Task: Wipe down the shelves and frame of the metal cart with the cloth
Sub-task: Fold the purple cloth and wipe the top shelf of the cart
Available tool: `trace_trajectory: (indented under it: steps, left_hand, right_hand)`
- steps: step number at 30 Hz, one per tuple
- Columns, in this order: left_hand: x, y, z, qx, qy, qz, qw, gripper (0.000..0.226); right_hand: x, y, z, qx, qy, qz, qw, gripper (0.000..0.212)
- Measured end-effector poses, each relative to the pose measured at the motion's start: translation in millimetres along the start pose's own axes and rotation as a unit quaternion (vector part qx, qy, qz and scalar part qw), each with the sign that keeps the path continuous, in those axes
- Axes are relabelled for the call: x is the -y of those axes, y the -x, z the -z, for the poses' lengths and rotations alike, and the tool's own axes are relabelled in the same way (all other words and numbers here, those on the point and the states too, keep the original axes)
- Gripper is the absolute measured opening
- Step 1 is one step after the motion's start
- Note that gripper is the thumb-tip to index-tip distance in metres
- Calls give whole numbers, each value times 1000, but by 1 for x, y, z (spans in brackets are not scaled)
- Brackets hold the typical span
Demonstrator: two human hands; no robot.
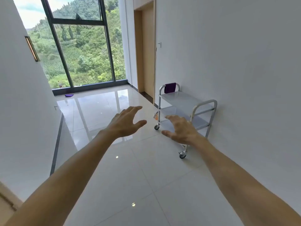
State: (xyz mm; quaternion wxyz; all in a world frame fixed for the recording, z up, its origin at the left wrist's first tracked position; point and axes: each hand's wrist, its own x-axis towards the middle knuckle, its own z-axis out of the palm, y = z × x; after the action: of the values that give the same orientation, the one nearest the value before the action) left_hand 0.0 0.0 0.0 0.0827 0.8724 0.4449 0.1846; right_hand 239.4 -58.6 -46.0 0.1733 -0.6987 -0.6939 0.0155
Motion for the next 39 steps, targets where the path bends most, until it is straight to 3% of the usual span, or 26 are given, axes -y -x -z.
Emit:
trace_trajectory:
  steps: [11,19,39]
  left_hand:
    - [93,-151,-20,3,29,-53,998,70]
    - [148,-263,-36,12,39,-57,998,71]
    - [208,-588,-119,28,58,-19,998,69]
  right_hand:
    - [-6,-149,-29,-24,-12,-22,999,63]
    - [-33,-254,-49,-13,2,-56,998,70]
    - [-215,-561,-91,3,-31,-48,998,71]
